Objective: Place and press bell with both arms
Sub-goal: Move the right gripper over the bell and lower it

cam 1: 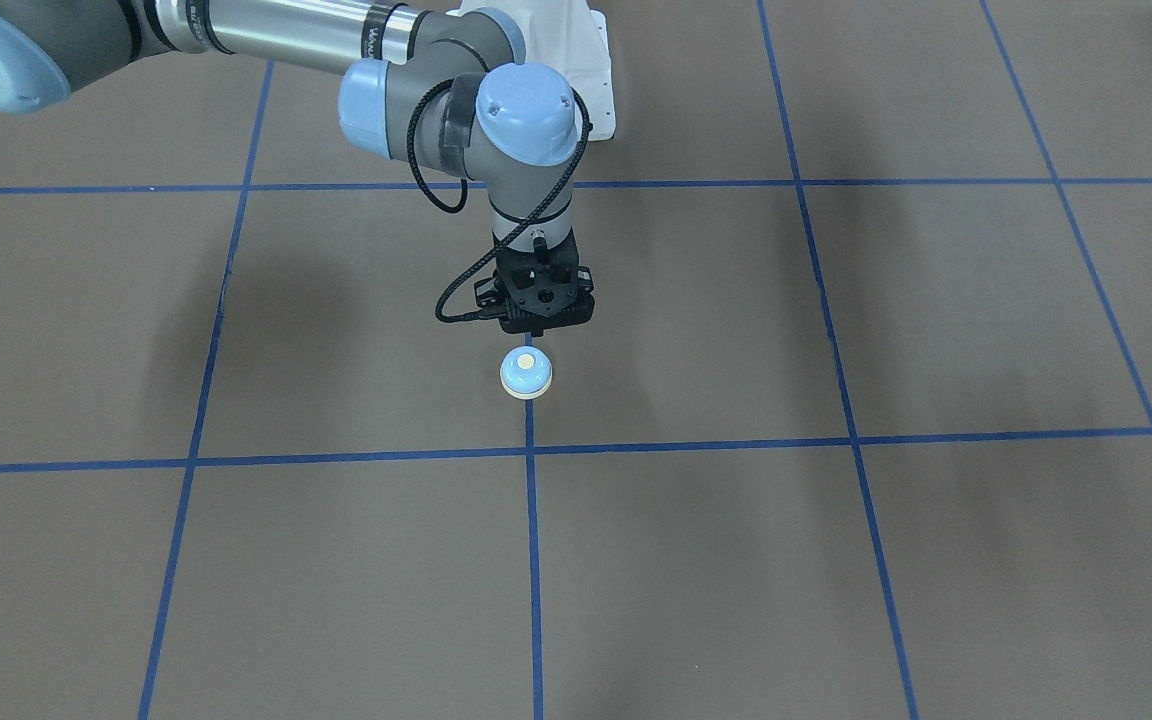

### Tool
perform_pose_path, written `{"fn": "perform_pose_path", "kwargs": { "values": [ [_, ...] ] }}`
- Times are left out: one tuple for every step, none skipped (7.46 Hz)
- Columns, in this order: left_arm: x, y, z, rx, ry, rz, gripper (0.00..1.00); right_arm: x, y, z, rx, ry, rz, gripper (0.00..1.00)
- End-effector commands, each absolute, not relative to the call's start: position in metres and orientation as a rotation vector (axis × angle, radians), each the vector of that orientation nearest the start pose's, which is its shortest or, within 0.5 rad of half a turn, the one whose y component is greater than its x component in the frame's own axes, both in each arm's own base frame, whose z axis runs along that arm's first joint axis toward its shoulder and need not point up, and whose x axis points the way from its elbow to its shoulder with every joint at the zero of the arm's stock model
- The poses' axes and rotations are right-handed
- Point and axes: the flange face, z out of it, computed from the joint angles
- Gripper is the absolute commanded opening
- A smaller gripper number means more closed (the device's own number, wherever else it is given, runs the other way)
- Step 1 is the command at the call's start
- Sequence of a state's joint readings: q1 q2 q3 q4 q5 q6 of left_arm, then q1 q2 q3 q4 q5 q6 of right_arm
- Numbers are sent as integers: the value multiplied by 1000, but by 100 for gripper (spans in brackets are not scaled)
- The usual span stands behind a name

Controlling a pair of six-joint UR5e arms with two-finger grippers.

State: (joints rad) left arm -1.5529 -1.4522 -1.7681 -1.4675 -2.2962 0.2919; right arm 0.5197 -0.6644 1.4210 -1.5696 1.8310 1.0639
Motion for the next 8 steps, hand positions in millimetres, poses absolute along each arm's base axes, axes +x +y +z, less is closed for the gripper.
{"fn": "perform_pose_path", "kwargs": {
  "values": [
    [-54, -439, 632, 80, 811, 277, 100, -610, -475, 168, 167, -778, -85, 0],
    [-54, -439, 633, 77, 810, 276, 100, -611, -476, 169, 172, -776, -82, 0],
    [-54, -440, 633, 78, 811, 275, 100, -612, -476, 171, 171, -773, -83, 0],
    [-54, -440, 634, 76, 811, 275, 100, -613, -477, 173, 170, -769, -81, 0],
    [-54, -440, 633, 78, 811, 275, 100, -613, -478, 174, 177, -763, -83, 0],
    [-54, -440, 633, 78, 811, 275, 100, -613, -480, 175, 178, -758, -81, 0],
    [-54, -440, 633, 78, 811, 275, 100, -614, -480, 177, 177, -755, -81, 0],
    [-54, -440, 633, 78, 811, 275, 100, -614, -480, 178, 176, -754, -81, 0]
  ]
}}
